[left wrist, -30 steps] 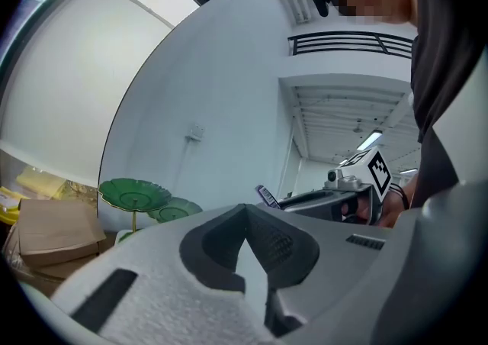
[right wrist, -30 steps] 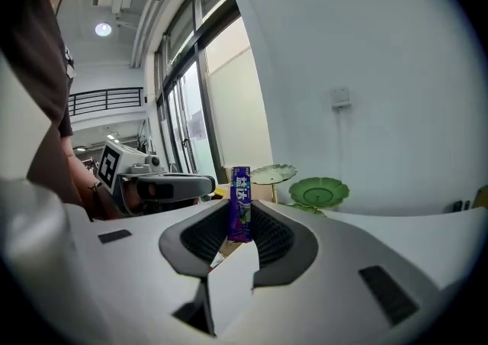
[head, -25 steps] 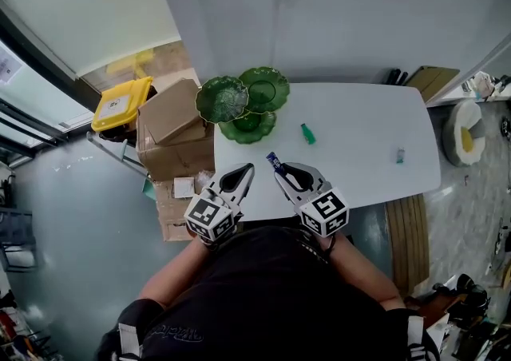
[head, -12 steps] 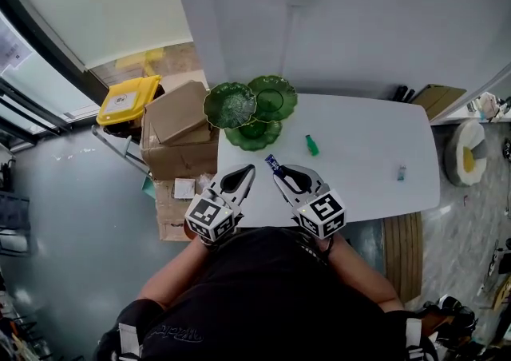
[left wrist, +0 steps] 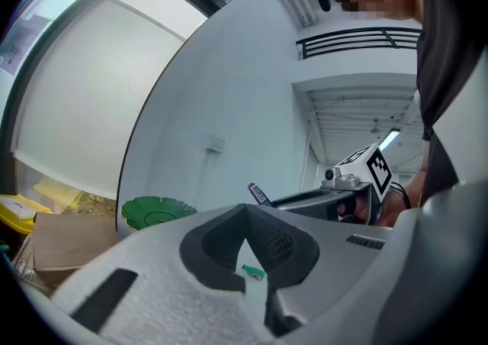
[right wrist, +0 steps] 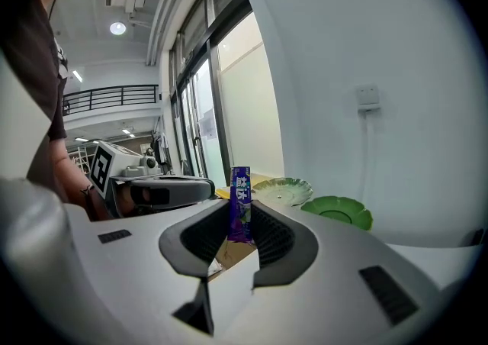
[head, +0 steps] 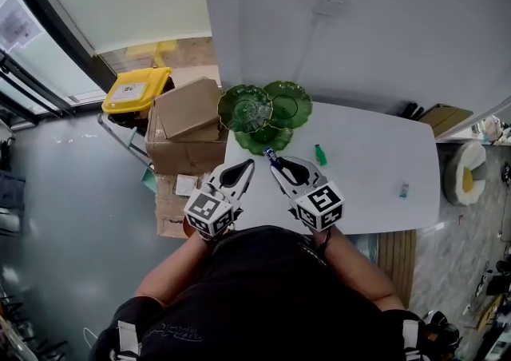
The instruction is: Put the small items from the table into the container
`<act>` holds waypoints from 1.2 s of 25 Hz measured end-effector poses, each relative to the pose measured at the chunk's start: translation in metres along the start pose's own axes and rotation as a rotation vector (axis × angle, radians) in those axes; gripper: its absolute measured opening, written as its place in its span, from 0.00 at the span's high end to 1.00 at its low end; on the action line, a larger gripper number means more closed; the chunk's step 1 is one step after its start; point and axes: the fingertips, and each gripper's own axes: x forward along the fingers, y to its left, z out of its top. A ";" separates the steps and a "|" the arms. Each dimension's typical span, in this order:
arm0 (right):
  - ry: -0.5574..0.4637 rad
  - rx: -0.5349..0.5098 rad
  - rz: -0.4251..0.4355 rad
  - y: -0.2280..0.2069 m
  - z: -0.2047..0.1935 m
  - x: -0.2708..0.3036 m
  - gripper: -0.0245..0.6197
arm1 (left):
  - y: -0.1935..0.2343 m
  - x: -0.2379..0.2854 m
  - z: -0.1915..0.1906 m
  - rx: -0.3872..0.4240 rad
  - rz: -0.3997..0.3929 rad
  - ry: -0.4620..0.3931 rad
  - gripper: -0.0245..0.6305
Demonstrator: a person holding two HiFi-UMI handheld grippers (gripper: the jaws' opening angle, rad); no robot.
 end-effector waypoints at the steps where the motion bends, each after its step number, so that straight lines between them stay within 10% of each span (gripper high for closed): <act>1: 0.000 -0.006 0.004 -0.002 0.004 0.005 0.82 | 0.004 0.001 0.002 0.001 0.005 -0.001 0.95; 30: 0.216 -0.155 -0.031 -0.065 -0.011 0.153 0.82 | 0.048 -0.013 0.010 -0.010 0.040 0.013 0.95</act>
